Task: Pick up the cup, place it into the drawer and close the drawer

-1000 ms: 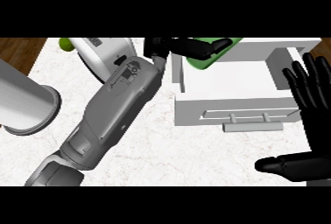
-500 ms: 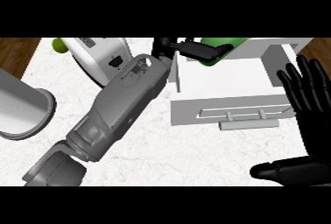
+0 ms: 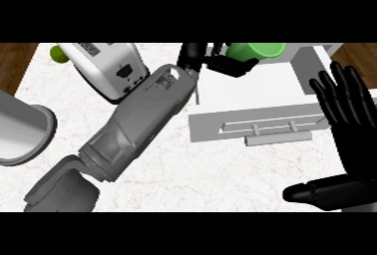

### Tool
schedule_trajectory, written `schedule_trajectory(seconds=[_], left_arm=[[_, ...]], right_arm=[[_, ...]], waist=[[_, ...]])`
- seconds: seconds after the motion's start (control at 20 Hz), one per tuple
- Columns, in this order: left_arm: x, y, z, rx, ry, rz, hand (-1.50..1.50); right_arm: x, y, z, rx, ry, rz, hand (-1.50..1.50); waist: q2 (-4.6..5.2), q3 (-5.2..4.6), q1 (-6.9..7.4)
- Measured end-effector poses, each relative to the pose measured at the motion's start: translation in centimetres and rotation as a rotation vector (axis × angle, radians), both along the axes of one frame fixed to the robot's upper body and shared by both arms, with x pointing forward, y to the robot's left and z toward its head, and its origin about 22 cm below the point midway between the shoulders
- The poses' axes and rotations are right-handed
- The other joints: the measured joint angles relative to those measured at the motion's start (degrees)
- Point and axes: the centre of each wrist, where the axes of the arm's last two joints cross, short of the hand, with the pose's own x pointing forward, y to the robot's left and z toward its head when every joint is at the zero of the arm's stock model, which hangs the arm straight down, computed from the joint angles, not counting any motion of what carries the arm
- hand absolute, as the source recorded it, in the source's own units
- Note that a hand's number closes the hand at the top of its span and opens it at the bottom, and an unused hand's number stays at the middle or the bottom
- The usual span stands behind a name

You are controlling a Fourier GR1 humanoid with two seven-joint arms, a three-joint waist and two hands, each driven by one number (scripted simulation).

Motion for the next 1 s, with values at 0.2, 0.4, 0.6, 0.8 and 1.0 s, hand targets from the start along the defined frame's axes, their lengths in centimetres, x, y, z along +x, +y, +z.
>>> schedule_trajectory(seconds=[0.2, 0.4, 0.6, 0.8, 1.0], left_arm=[[-0.2, -0.3, -0.4, 0.060, 0.001, 0.022, -1.50], [-0.5, -0.5, -0.7, 0.039, 0.003, 0.023, -1.50], [-0.7, -0.9, -0.1, -0.035, -0.006, -0.011, -1.50], [-1.1, -1.3, 0.3, -0.130, -0.029, -0.050, -1.50], [-1.1, -1.7, 1.7, -0.223, -0.042, -0.088, -1.50]], right_arm=[[0.4, 0.5, 0.3, 0.005, -0.011, 0.018, -1.50], [0.6, 0.3, 0.5, 0.025, -0.017, 0.026, -1.50], [0.7, 0.4, 0.4, 0.048, -0.018, 0.041, -1.50], [0.3, -0.1, 0.3, 0.072, -0.003, 0.068, -1.50], [-0.1, -0.7, 1.2, 0.076, 0.001, 0.077, 1.50]], waist=[[0.20, 0.02, -0.96], [0.30, 0.00, -1.23], [0.22, -0.02, -0.86], [-0.08, -0.04, -0.05], [-0.59, -0.07, 1.87]])
